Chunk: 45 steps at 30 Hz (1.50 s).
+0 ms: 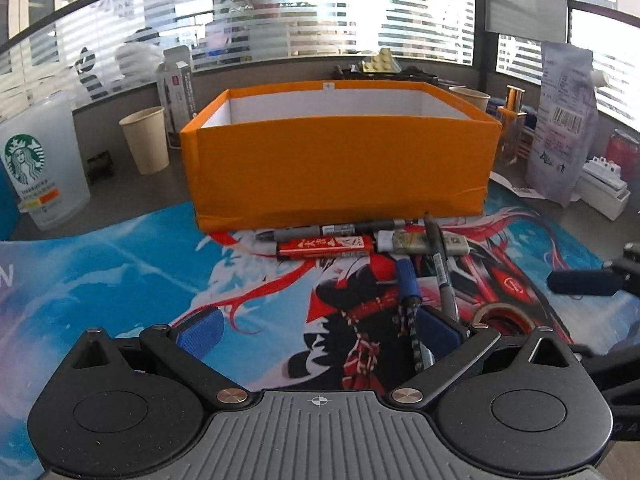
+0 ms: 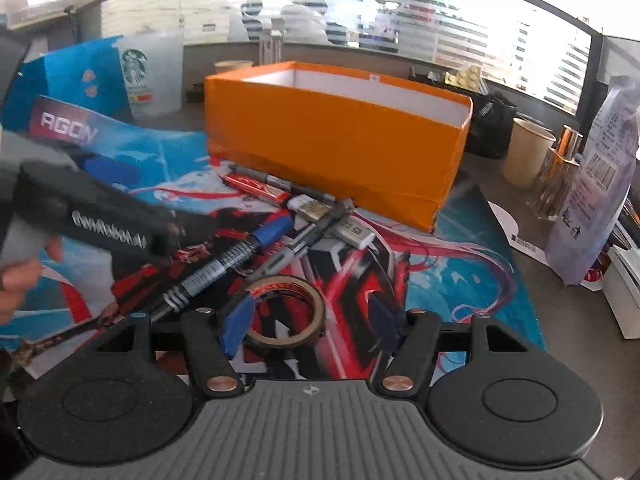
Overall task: Organize rigid objects
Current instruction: 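Grasp the blue marker with the left tool while the right tool grasps the tape roll, then lift the blue marker and tape roll off the mat with both tools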
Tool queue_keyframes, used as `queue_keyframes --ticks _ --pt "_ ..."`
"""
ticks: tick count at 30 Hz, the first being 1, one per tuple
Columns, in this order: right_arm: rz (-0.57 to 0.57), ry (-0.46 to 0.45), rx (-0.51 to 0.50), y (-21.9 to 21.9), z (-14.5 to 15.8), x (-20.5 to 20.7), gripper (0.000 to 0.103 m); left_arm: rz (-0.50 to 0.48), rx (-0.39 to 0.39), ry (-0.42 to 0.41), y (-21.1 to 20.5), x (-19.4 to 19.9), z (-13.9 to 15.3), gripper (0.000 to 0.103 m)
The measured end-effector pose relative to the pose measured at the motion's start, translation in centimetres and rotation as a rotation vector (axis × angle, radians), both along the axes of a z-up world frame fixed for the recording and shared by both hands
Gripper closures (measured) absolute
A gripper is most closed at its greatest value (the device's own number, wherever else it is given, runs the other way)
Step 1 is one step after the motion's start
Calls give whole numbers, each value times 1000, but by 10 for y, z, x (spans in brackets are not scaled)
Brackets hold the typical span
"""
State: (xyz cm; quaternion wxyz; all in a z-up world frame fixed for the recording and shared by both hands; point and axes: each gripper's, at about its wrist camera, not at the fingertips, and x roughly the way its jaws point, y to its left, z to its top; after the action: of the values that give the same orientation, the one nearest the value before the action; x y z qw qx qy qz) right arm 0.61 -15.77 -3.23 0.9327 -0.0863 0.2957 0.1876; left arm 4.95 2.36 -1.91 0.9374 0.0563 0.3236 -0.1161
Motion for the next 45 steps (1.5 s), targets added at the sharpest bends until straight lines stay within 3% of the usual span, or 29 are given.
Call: queue_keyframes --ticks 5,8,10,12,13,26,28,30,31,33,34,35,38,45 --pt "70 39 19 6 -5 -3 40 -6 -23 27 4 0 -3 0" --pt "56 35 -20 13 -19 0 39 -22 -20 34 1 -2 -6 0" --pt "50 29 20 8 -23 3 40 -33 -20 43 -1 -2 -8 0" --pt "39 38 34 5 -21 8 50 -43 -21 51 -4 -2 -9 0" --pt "31 40 22 5 -20 10 51 -46 -21 54 -5 -3 -10 0" --pt "-50 56 27 -24 -19 16 51 -104 -18 94 -20 -11 -21 1" --pt "-58 56 27 -25 -19 16 51 -98 -2 64 -20 -15 -25 1" --pt "-61 56 29 -26 -19 16 51 -90 -11 38 -17 -18 -26 6" --pt "-64 55 28 -26 -19 15 51 -92 -14 23 -16 -19 -26 16" --pt "-69 50 23 -25 -19 15 49 -97 -20 3 -15 -20 -22 43" --pt "-71 51 25 -26 -19 15 48 -105 -18 -5 -16 -21 -21 65" --pt "-73 52 27 -26 -19 15 48 -111 -16 -7 -16 -21 -20 78" --pt "-77 52 26 -26 -19 15 48 -124 -8 -11 -19 -22 -20 92" --pt "-81 50 24 -24 -19 14 51 -103 -39 9 -12 -20 -18 92"
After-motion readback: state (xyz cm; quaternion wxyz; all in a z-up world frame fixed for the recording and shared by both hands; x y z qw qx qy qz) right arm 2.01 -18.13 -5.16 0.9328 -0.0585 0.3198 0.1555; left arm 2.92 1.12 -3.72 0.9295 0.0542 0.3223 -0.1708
